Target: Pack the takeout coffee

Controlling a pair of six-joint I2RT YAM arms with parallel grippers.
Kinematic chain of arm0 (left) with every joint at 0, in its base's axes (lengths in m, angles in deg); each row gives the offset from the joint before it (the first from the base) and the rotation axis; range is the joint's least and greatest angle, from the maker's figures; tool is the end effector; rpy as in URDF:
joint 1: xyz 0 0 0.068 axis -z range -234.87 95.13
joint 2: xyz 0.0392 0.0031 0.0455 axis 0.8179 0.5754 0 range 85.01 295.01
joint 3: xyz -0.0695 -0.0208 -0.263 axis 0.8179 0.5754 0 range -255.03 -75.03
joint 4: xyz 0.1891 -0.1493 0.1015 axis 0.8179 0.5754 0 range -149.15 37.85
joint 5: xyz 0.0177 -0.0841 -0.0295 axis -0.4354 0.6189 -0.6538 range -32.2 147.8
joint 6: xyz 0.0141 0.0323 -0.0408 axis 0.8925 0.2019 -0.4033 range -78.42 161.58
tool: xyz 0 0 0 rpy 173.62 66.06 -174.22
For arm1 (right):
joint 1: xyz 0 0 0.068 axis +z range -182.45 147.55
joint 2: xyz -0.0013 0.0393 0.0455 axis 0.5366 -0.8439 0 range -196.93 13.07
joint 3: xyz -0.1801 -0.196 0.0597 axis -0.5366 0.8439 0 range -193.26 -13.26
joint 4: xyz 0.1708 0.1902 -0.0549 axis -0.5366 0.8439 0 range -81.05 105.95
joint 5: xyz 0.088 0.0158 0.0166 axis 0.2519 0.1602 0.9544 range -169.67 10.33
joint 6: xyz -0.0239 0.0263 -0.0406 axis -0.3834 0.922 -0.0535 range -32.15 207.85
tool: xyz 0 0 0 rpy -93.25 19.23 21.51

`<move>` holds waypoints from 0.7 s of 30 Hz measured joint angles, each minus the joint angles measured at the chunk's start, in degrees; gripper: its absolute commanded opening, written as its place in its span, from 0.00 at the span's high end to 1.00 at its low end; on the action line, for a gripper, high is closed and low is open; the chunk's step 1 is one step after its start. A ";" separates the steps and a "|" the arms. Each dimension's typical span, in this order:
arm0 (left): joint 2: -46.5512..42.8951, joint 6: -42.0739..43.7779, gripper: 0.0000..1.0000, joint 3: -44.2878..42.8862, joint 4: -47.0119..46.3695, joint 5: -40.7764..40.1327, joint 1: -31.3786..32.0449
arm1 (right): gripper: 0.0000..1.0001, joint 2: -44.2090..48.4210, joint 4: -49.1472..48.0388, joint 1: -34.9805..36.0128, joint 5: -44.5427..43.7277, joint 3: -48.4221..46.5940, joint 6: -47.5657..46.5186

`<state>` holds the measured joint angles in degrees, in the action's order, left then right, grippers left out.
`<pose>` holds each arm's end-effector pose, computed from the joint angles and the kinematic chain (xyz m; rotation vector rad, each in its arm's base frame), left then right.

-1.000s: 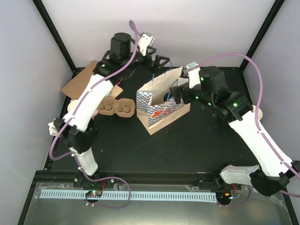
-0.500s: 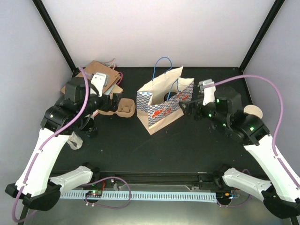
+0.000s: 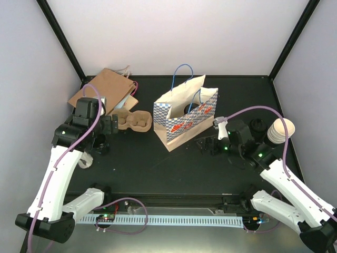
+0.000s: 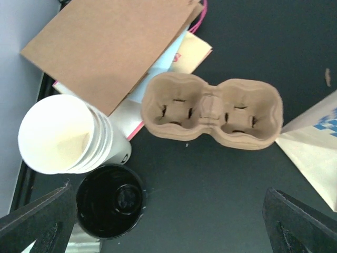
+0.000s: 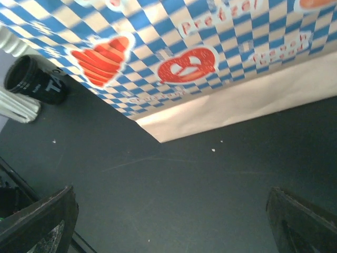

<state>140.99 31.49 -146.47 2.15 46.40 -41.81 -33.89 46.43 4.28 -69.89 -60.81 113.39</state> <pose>0.1655 -0.0313 0.3773 -0.0342 2.3509 0.0385 0.1337 0.1075 0.3035 -0.3245 2.2967 0.7688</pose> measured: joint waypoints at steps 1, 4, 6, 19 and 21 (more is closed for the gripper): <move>-0.20 -0.22 0.01 0.39 -0.28 -0.39 -0.57 | 0.00 -0.59 -0.50 0.00 -0.07 0.66 0.37; -0.98 -1.14 0.01 1.86 -0.63 -0.94 -1.84 | 0.00 -1.11 -2.56 0.00 -0.24 3.74 1.01; -1.44 -2.01 0.02 3.21 -0.94 -1.09 -1.92 | 0.00 -0.76 -4.20 0.00 -0.52 6.16 1.44; -2.19 -14.78 0.01 9.53 -0.22 -1.66 -2.19 | 0.00 -0.07 -10.25 0.00 -10.32 14.19 4.24; -0.98 -15.26 0.12 9.16 0.00 -1.70 -2.23 | 0.00 -0.76 -10.62 0.00 -11.21 14.23 4.22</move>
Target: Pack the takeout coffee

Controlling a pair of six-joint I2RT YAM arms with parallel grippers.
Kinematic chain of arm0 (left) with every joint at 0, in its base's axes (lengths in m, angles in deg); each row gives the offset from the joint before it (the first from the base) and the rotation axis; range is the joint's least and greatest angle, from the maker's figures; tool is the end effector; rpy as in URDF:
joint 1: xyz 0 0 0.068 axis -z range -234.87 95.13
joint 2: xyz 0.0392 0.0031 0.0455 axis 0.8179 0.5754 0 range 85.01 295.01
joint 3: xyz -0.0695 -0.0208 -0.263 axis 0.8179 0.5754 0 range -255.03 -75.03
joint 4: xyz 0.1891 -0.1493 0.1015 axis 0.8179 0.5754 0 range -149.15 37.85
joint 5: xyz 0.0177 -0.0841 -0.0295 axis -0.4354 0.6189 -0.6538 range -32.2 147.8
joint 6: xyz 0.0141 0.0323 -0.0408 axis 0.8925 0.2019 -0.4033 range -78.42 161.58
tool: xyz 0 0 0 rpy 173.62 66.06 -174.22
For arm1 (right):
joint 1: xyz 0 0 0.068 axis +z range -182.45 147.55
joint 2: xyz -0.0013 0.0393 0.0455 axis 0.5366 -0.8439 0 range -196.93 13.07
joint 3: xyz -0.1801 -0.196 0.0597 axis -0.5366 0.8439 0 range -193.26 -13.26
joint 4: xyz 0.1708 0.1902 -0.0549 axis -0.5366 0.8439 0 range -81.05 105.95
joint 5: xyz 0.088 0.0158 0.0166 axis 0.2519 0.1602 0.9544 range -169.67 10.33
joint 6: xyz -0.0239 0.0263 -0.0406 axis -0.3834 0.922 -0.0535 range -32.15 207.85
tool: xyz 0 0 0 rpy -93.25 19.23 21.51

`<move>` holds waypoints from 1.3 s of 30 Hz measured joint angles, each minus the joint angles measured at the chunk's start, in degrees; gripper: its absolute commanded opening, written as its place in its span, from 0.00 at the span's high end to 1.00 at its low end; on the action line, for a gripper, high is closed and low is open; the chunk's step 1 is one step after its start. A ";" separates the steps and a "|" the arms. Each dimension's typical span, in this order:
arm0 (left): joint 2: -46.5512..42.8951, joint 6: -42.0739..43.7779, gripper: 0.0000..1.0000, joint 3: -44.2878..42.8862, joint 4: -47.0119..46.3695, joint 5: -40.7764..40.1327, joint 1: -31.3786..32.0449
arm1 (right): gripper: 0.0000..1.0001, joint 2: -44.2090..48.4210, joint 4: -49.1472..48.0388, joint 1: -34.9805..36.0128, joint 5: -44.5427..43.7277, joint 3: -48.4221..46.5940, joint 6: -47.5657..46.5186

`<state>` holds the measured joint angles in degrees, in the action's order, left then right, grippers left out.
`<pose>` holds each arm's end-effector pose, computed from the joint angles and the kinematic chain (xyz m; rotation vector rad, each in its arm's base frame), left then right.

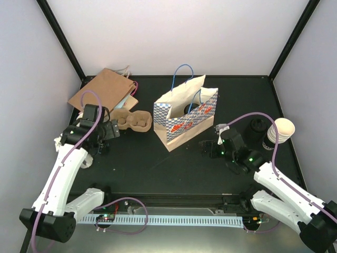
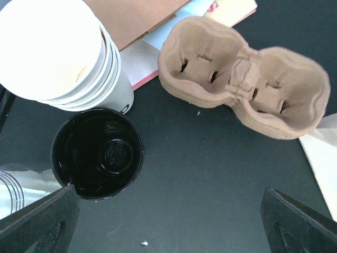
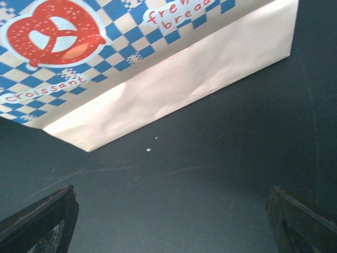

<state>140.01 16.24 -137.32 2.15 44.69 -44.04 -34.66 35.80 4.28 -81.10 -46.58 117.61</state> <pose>0.1663 -0.0237 0.3324 -0.4045 2.4454 0.0209 0.1423 0.1053 0.2337 -0.1299 2.3540 0.5611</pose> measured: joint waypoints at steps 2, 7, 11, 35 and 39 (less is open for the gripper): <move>1.46 -0.22 0.26 0.00 0.15 0.07 0.00 | 0.00 -0.52 -0.90 0.00 -1.22 0.31 -0.07; 3.63 -1.68 0.39 0.48 0.33 -1.03 -0.15 | 0.00 -0.98 -2.16 0.00 -4.26 1.84 -0.74; 3.98 -2.45 0.43 2.60 -0.02 -2.62 -1.77 | 0.00 -0.92 -3.76 0.00 -4.68 4.17 -0.90; 21.94 -0.81 0.77 3.10 -4.48 -2.93 -6.38 | 0.00 5.35 -8.92 0.00 -3.15 9.99 -1.01; 21.94 -0.72 0.77 3.10 -5.05 -2.71 -6.38 | 0.00 4.83 -8.94 0.00 -2.89 10.01 -1.03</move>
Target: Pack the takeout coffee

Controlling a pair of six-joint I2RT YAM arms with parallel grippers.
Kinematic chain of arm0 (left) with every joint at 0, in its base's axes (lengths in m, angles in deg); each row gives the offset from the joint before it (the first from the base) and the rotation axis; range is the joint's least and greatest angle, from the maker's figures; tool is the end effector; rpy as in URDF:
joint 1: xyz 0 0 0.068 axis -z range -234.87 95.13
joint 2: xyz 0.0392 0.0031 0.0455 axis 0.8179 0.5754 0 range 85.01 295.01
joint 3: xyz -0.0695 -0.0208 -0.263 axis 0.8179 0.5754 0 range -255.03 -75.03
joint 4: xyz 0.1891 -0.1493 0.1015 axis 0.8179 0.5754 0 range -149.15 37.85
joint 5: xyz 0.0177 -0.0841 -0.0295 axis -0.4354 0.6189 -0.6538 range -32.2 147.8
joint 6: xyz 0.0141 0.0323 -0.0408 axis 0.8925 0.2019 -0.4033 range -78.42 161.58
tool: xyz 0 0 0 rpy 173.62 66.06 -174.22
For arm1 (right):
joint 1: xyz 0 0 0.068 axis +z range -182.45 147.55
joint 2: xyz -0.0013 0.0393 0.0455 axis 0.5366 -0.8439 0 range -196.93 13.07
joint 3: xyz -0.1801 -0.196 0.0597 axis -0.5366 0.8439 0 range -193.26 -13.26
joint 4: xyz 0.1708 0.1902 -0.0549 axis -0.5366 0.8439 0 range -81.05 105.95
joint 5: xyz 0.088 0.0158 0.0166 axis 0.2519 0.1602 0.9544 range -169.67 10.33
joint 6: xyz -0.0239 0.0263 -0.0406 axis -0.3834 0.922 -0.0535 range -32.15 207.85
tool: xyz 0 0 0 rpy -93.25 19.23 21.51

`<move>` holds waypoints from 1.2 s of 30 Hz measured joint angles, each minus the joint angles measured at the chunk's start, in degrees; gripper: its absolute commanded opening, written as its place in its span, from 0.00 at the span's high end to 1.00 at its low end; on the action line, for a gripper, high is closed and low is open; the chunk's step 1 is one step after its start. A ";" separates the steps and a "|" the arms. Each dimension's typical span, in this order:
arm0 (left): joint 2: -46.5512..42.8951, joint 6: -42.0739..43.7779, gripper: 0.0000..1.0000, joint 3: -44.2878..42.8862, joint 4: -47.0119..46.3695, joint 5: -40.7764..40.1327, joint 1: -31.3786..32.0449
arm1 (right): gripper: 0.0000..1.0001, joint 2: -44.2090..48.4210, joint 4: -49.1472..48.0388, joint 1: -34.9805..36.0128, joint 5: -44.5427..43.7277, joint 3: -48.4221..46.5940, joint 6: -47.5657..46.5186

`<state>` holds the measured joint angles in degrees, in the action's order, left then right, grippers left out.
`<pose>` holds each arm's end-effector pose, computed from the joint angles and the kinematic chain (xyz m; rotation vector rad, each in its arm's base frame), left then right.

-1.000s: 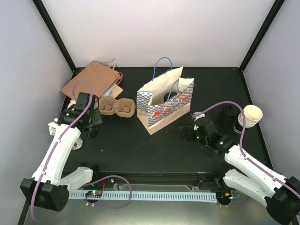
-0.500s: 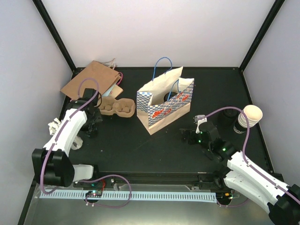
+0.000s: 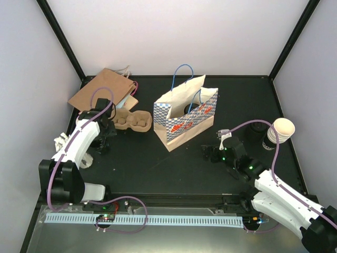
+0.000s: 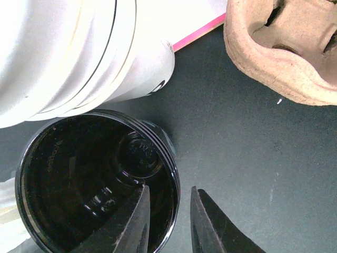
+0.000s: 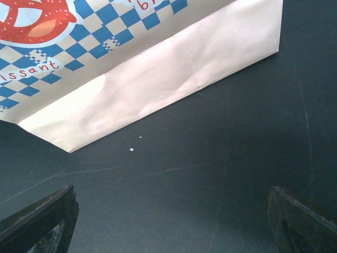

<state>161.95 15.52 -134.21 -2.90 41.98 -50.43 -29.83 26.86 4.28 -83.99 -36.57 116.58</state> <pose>0.2417 -0.0091 0.2490 -0.5765 2.7292 0.2709 0.1333 0.0963 0.2009 -0.1165 2.2749 0.5352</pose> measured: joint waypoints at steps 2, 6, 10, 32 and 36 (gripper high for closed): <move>0.00 0.00 0.78 0.00 -0.26 0.00 0.00 | 0.00 -0.26 -0.02 0.00 0.02 0.00 -0.02; 0.02 0.00 0.83 0.00 -0.61 0.39 0.00 | 0.00 -0.63 -0.04 0.00 0.04 0.00 -0.07; 0.09 0.11 0.82 0.00 -1.01 0.68 0.00 | 0.00 -0.72 -0.09 0.00 0.15 0.00 -0.07; 0.81 0.48 0.95 1.97 -3.61 1.31 -0.66 | 0.00 -1.16 -0.37 0.00 0.26 0.00 -0.09; 0.81 0.44 0.95 2.01 -3.56 1.18 -0.68 | 0.00 -1.49 -0.39 0.00 0.26 0.00 -0.09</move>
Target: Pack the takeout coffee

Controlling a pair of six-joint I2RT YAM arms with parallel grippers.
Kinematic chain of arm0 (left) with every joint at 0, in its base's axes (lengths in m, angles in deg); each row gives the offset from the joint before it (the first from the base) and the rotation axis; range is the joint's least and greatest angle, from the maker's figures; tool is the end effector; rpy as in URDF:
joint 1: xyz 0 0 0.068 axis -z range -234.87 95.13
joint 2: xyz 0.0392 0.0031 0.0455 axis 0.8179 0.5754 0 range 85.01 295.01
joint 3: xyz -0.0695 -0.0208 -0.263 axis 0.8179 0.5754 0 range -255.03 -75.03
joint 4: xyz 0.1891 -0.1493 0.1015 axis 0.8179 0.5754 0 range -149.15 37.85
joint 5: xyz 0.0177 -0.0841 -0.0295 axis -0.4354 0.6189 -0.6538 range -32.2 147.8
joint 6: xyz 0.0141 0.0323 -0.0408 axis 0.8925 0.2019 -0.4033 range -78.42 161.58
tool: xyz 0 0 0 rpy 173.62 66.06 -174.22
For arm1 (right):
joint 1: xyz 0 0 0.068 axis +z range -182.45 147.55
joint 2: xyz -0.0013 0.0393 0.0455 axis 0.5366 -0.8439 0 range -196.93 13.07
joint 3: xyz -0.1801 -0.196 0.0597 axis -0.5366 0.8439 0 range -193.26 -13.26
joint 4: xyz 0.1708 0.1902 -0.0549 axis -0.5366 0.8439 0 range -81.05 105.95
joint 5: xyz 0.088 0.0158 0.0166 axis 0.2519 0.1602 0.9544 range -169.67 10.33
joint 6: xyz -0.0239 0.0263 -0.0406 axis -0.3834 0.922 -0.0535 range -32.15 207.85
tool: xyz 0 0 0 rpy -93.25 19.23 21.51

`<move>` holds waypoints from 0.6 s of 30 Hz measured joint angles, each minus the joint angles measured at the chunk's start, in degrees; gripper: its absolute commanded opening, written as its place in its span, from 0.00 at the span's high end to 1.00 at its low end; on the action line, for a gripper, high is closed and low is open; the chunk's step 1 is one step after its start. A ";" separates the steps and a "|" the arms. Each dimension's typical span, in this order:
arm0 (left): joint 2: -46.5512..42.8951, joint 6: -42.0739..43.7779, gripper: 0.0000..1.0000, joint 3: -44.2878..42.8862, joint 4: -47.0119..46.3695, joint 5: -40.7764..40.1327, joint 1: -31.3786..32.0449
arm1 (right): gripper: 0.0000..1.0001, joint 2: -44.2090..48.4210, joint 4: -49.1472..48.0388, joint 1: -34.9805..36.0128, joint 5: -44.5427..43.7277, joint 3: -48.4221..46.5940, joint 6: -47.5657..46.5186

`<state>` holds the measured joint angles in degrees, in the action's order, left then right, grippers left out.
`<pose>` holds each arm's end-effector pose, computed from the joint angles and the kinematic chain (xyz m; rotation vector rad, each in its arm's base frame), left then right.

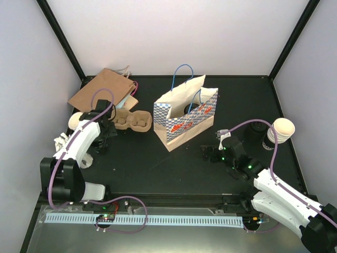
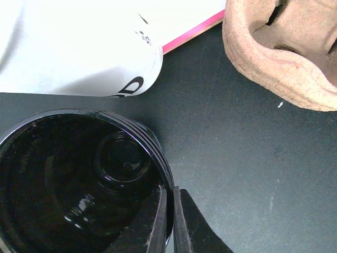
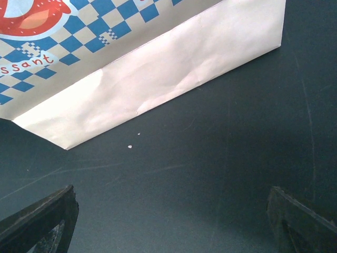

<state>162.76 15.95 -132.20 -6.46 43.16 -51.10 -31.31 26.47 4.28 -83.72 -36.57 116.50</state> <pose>0.2456 -0.0073 0.2377 -0.5798 2.7253 0.2423 0.1354 0.0980 0.1977 -0.1228 2.2940 0.5291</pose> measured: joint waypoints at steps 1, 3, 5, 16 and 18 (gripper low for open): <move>-0.04 -0.07 0.96 0.00 0.07 -0.20 0.00 | 0.00 0.00 0.00 0.00 0.00 0.00 0.02; -0.31 -0.22 0.96 0.02 0.31 -0.50 0.00 | 0.00 0.00 0.02 0.00 0.00 0.00 0.02; -0.94 -0.55 0.97 0.33 0.50 -0.79 0.00 | 0.00 -0.02 0.00 0.00 0.00 0.00 0.02; -2.89 -1.25 0.98 0.46 2.60 -1.95 0.48 | 0.00 -0.31 -0.02 0.00 0.00 0.00 0.02; -2.89 -1.27 0.99 0.46 2.97 -1.95 0.72 | 0.00 -0.31 -0.02 0.00 0.00 0.00 0.02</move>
<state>159.88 14.69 -131.74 -3.49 41.22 -50.38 -31.62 26.45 4.28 -83.72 -36.57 116.52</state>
